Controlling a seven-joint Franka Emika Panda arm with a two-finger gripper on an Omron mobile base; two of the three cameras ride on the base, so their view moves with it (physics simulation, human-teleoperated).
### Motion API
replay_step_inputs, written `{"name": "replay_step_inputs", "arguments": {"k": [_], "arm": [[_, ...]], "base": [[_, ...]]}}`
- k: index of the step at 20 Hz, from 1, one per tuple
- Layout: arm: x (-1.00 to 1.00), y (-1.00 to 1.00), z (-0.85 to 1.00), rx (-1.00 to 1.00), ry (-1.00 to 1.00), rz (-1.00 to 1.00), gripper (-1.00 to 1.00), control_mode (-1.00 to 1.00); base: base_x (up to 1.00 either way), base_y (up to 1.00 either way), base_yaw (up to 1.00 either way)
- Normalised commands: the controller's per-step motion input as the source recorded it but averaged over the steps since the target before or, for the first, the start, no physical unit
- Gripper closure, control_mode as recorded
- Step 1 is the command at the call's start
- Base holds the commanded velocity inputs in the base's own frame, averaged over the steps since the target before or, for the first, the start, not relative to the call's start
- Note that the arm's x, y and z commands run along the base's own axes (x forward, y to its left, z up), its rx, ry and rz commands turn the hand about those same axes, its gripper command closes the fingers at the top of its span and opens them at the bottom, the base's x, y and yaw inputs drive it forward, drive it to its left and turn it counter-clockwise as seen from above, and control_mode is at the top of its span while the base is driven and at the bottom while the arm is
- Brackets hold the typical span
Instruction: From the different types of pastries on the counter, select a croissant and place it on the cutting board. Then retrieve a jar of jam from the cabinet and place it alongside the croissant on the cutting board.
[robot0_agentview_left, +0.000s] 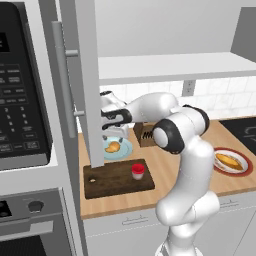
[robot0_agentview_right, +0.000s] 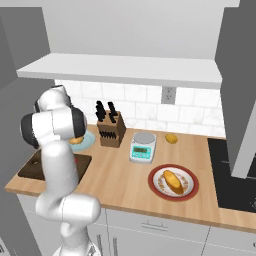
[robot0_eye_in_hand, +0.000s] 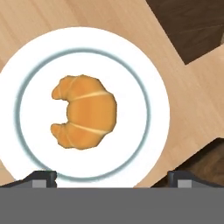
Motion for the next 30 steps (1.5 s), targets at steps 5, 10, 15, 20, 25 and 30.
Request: {"name": "replay_step_inputs", "arguments": {"k": [5, 10, 15, 20, 25, 30], "arm": [[0.17, -0.07, -0.02, -0.02, 0.02, 0.0, -1.0, -1.0], [0.25, -0.13, 0.0, 0.0, 0.01, 0.0, -1.0, -1.0], [0.08, -0.05, -0.04, 0.0, -0.01, 0.0, -1.0, -1.0], [0.25, 0.0, -0.1, 0.0, -0.03, -0.03, -1.0, -1.0], [0.0, -0.05, -0.07, 0.21, 0.09, 0.0, -1.0, -1.0], [0.0, -0.05, 0.0, 0.01, 0.0, 0.0, -1.0, -1.0]], "base": [[0.0, 0.0, 0.0], [0.0, 0.0, 0.0], [0.0, 0.0, 0.0], [0.0, 0.0, 0.0], [0.0, 0.0, 0.0], [0.0, 0.0, 0.0]]}}
